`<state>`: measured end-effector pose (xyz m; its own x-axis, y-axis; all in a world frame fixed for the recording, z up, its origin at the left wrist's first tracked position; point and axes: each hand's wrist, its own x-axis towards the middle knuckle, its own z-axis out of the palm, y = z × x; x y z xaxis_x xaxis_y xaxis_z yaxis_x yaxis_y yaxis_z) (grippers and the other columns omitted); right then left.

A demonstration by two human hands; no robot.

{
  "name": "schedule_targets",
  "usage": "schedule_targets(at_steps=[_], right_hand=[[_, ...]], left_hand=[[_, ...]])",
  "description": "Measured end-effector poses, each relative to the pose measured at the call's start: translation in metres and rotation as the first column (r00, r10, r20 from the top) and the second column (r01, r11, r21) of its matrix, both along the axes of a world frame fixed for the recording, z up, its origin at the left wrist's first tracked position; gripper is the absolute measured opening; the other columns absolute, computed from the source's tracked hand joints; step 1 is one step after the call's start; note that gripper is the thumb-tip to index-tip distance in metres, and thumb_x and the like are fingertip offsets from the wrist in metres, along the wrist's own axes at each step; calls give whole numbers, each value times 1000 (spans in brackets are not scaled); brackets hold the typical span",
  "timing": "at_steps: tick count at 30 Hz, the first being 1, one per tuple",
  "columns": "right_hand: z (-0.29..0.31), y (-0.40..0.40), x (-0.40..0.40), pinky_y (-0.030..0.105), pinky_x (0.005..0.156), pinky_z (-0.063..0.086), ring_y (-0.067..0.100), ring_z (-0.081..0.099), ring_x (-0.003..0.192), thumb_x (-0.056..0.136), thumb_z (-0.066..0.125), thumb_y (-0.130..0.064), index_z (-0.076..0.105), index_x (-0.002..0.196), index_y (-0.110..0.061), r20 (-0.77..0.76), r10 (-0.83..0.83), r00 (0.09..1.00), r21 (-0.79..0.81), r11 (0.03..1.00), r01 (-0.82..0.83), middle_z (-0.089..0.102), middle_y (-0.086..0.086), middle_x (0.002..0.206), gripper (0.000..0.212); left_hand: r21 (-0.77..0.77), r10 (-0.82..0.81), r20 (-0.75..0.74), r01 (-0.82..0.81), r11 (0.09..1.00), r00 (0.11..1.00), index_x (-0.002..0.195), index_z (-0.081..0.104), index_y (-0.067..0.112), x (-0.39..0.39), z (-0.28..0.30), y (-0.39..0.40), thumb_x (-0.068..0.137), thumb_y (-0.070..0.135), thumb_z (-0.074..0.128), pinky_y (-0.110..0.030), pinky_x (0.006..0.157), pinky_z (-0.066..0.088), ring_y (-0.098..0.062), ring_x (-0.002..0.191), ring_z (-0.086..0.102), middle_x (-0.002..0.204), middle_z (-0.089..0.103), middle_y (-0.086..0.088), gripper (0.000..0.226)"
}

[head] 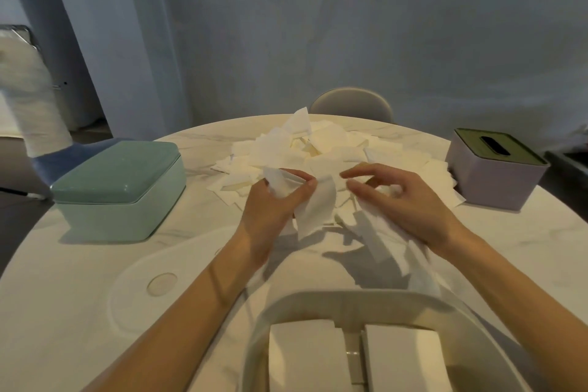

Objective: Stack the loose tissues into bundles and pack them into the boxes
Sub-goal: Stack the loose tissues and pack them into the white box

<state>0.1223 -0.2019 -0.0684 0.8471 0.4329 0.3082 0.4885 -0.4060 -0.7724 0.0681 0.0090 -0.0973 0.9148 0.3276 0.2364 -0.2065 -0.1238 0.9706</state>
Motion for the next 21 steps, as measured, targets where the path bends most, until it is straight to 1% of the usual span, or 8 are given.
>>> schedule_targets(at_steps=[3, 6, 8, 10, 14, 16, 18, 21], right_hand=[[-3, 7, -4, -4, 75, 39, -12, 60, 98, 81, 72, -57, 75, 104, -41, 140, 2, 990, -84, 996, 10, 71, -28, 100, 28], [-1, 2, -3, -1, 76, 40, -6, 64, 94, 85, 75, -46, 76, 99, -34, 138, 27, 990, -87, 996, -15, 73, -23, 93, 18], [5, -2, -5, 4, 77, 44, -1, 66, 93, 86, 75, -44, 77, 99, -32, 51, 67, 996, -39, 997, -65, 73, -21, 94, 18], [12, -3, -9, 18, 76, 52, 9, 71, 89, 84, 77, -38, 77, 101, -24, -152, 180, 972, 139, 977, -159, 76, -7, 99, 22], [16, 0, -18, 34, 74, 57, 27, 73, 91, 77, 81, -37, 74, 104, -16, -395, 246, 885, 293, 947, -132, 75, 5, 103, 34], [12, 3, -19, 30, 78, 53, 17, 71, 94, 80, 79, -43, 75, 93, -14, -378, 177, 909, 212, 972, -102, 75, -9, 99, 32], [9, 7, -20, 22, 80, 50, 3, 69, 95, 80, 79, -47, 77, 86, -16, -321, 82, 943, 150, 988, -35, 74, -23, 99, 31], [3, 10, -20, 27, 85, 52, 4, 69, 91, 80, 81, -46, 79, 83, -21, -270, -17, 963, 186, 980, 69, 76, -16, 93, 26]], left_hand=[[43, -92, -5, 92, 995, 996, 111, 73, 22, -1, -5, -11, 95, 39, 69, -15, 68, 55, -11, 91, 71, 102, 74, 7, 24], [-18, -97, -52, 96, 995, 994, 119, 71, 22, -1, -3, -17, 107, 39, 49, -17, 74, 55, -13, 95, 70, 106, 74, 6, 30], [-117, -107, -100, 95, 989, 989, 113, 72, 21, 0, -4, -15, 110, 33, 39, -18, 66, 54, -9, 84, 71, 91, 76, 10, 34], [-197, -114, -165, 80, 977, 980, 101, 70, 25, -2, -6, -15, 111, 34, 39, -23, 60, 57, -8, 71, 71, 76, 75, 10, 34], [-351, -253, -191, 174, 920, 949, 123, 68, 20, 4, -10, -19, 108, 44, 47, -46, 98, 56, -32, 110, 69, 114, 74, -9, 35], [-469, -326, -201, 201, 860, 924, 124, 67, 16, 0, -10, -24, 109, 39, 42, -41, 99, 55, -28, 112, 68, 117, 73, -9, 37], [-624, -478, -129, 304, 720, 869, 141, 61, 14, -2, -14, -29, 110, 44, 37, -51, 114, 43, -36, 131, 58, 138, 64, -15, 49], [-710, -541, -105, 318, 628, 834, 145, 56, 24, -4, -15, -32, 105, 63, 34, -59, 116, 39, -38, 130, 60, 140, 64, -14, 60]])
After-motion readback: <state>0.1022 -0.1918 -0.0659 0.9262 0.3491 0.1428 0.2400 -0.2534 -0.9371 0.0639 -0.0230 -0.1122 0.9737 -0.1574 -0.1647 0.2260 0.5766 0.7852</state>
